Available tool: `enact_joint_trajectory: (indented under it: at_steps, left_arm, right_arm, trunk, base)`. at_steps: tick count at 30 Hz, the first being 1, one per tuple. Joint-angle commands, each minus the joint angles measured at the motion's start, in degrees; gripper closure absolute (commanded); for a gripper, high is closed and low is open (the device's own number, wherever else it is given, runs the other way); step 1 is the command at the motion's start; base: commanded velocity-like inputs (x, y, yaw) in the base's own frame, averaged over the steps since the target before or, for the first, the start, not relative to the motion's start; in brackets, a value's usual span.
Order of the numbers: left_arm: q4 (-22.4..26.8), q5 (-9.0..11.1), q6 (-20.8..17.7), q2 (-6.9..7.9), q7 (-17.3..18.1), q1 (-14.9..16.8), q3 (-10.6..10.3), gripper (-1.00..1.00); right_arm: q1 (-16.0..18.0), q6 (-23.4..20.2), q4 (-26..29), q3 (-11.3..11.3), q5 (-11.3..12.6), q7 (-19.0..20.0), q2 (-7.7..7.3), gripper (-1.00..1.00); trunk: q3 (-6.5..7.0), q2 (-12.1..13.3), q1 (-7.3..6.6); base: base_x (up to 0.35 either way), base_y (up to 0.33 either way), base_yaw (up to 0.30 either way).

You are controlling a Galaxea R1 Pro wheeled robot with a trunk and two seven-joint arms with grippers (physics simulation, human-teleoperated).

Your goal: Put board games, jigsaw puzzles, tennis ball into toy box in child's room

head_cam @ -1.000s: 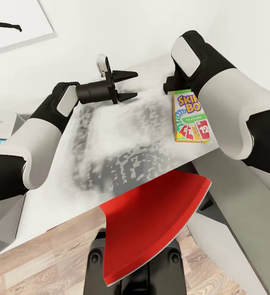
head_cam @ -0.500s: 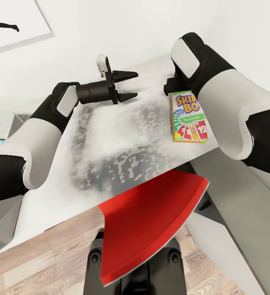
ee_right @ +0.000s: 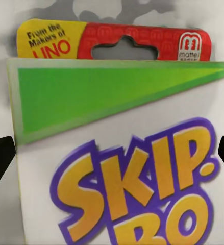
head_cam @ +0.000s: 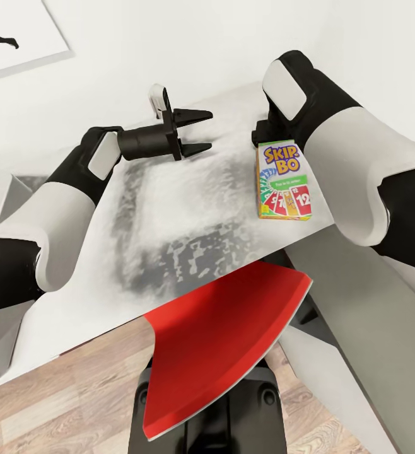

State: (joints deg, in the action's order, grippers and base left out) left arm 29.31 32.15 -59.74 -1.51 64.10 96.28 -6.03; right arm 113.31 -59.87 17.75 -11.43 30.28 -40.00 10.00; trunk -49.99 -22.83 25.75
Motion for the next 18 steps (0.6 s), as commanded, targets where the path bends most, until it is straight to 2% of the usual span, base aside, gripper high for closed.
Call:
enact_joint_trajectory:
  at_steps: [1,18]
  left_arm:
    - [-0.04,0.07,-0.26,0.02,0.18,0.03,-0.12,-1.0]
    - [-0.06,-0.05,-0.26,0.1,0.17,-0.44,-0.12,-1.0]
  right_arm:
    - [0.02,-0.13,0.0,-0.26,0.57,-0.49,0.0,-1.0]
    - [-0.11,-0.13,-0.08,-0.26,0.57,-0.25,0.0,-1.0]
  trunk:
    - [-0.06,-0.09,0.03]
    - [-0.06,-0.09,0.03]
  base:
    - [0.0,-0.015,0.0]
    - [0.0,0.023,0.0]
